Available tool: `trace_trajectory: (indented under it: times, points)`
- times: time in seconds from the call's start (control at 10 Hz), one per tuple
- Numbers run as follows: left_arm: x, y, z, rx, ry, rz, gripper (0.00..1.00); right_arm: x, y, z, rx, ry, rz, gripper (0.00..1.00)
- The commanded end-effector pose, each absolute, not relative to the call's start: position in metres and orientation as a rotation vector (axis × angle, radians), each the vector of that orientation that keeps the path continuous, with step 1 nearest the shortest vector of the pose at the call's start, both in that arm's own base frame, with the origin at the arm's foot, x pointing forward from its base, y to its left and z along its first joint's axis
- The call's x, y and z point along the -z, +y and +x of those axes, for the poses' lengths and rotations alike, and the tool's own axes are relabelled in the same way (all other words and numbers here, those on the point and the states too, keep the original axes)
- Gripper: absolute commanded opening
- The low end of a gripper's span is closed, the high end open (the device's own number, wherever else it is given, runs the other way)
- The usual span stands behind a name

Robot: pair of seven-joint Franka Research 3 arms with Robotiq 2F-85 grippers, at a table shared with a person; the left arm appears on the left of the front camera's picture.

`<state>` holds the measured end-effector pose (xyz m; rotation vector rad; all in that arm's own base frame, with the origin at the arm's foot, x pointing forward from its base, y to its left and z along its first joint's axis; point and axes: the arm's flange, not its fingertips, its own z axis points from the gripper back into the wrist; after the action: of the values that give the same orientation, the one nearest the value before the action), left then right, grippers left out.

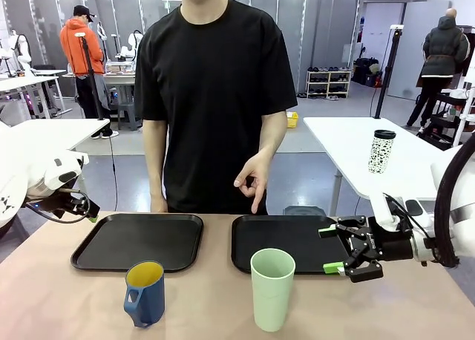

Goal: Sort and store the cups by type.
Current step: Pick up the Reusable plastic cup.

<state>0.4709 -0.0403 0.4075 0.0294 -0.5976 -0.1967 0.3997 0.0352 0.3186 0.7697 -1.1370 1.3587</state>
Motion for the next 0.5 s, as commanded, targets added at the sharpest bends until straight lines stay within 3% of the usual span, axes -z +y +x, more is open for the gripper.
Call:
trace_trajectory:
  times: [0.0, 0.4]
  points:
    - [-0.408, -0.039, 0.471, 0.200, -0.599, 0.029, 1.00, -0.316, 0.036, 0.408, -1.360, -1.119, 0.790, 1.00]
    - [-0.408, -0.039, 0.471, 0.200, -0.599, 0.029, 1.00, -0.308, 0.039, 0.442, -1.453, -1.041, 0.816, 1.00]
